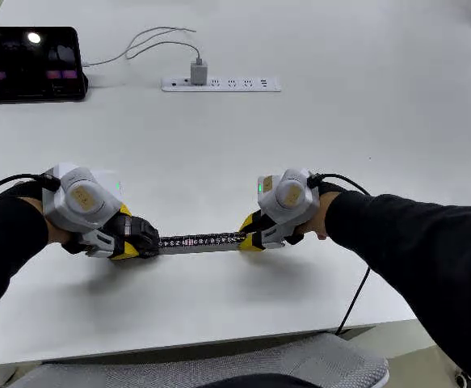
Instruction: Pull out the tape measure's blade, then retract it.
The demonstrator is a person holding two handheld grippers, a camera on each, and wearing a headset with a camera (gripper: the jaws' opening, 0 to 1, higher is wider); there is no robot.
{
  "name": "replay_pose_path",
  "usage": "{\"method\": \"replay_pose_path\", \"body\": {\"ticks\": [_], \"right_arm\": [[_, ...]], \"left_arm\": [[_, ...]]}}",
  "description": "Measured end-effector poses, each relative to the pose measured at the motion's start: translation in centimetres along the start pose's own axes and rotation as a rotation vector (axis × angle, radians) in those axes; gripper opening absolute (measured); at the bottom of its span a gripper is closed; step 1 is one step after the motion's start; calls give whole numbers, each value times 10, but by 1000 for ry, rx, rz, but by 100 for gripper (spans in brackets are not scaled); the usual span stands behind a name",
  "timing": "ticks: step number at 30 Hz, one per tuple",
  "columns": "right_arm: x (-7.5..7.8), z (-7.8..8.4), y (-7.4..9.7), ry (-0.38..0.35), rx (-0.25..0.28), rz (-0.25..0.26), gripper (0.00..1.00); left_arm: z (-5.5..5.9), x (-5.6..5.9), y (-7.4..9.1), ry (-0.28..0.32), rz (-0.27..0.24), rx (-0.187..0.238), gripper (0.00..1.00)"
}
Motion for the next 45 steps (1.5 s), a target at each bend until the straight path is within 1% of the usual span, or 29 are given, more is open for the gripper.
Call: {"method": "replay_pose_path", "body": {"ticks": [15, 23, 39, 45], "right_arm": [[2, 8, 4, -4, -8, 9, 11], [4, 15, 9, -8, -13, 14, 11], [6, 23, 15, -19, -17, 17, 11], [7, 25, 17, -13, -16, 15, 11]], "left_arm": [[0, -2, -1, 6, -1, 5, 32], [-1, -1, -1, 7, -1, 7, 32], [-2, -2, -1, 6, -1, 8, 32], [-2, -1, 0, 8, -2, 8, 32]]}}
Point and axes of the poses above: the centre of the closed fingertips' face, and the gripper's own axes: y roughly backward along the fingers, x roughly to its right, z roughly out of its underside, the point moved 1 cm from there along y, roughly backward along the fingers, and after that the axes turned 14 degrees about z, right-handed, at the moved point
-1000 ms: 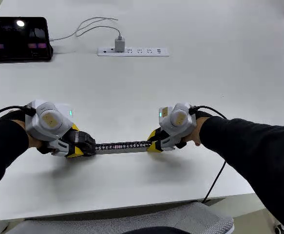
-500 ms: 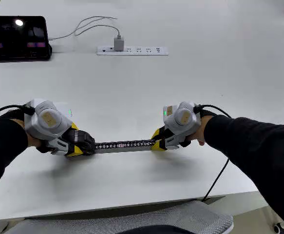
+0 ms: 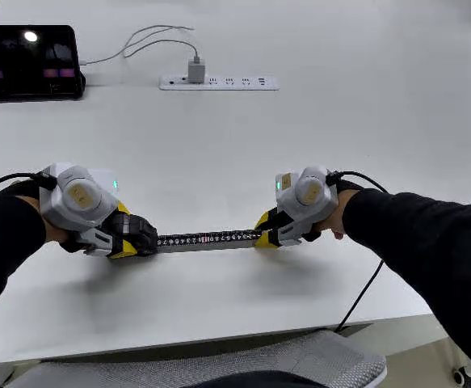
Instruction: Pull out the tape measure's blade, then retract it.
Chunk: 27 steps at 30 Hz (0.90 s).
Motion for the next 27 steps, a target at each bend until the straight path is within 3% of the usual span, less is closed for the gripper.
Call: {"method": "replay_pose_path", "body": {"ticks": [27], "right_arm": [[3, 14, 7, -7, -4, 12, 11]], "left_arm": [[0, 1, 1, 4, -2, -1, 32]]}}
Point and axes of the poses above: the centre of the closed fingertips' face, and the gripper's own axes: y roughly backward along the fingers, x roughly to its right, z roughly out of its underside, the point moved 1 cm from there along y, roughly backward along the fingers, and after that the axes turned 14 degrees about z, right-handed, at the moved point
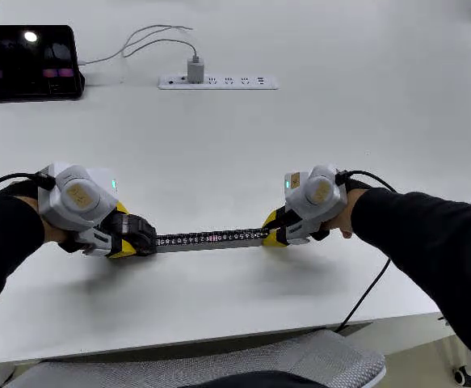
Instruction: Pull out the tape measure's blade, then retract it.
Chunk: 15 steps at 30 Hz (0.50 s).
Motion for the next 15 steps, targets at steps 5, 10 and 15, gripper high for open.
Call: {"method": "replay_pose_path", "body": {"ticks": [5, 10, 15], "right_arm": [[0, 3, 3, -3, 0, 0, 10], [0, 7, 6, -10, -2, 2, 10], [1, 10, 8, -9, -4, 3, 10]], "left_arm": [[0, -1, 0, 0, 0, -1, 32], [0, 0, -1, 0, -2, -1, 32], [0, 0, 0, 3, -3, 0, 32]]}}
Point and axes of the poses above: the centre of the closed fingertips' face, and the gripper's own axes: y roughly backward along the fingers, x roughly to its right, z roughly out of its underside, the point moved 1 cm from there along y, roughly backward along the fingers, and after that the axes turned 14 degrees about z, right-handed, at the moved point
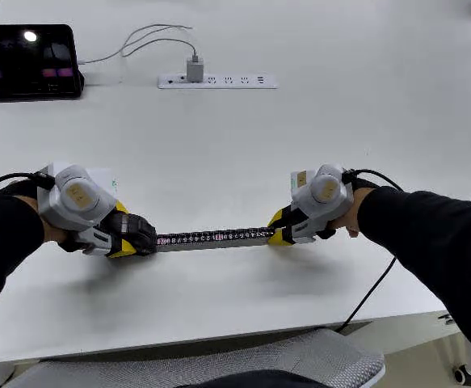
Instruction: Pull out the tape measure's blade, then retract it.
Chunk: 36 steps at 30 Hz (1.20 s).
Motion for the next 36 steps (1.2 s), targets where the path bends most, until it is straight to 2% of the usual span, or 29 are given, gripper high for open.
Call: {"method": "replay_pose_path", "body": {"ticks": [36], "right_arm": [[10, 22, 13, -11, -40, 14, 10]], "left_arm": [[0, 1, 0, -3, 1, 1, 32]]}}
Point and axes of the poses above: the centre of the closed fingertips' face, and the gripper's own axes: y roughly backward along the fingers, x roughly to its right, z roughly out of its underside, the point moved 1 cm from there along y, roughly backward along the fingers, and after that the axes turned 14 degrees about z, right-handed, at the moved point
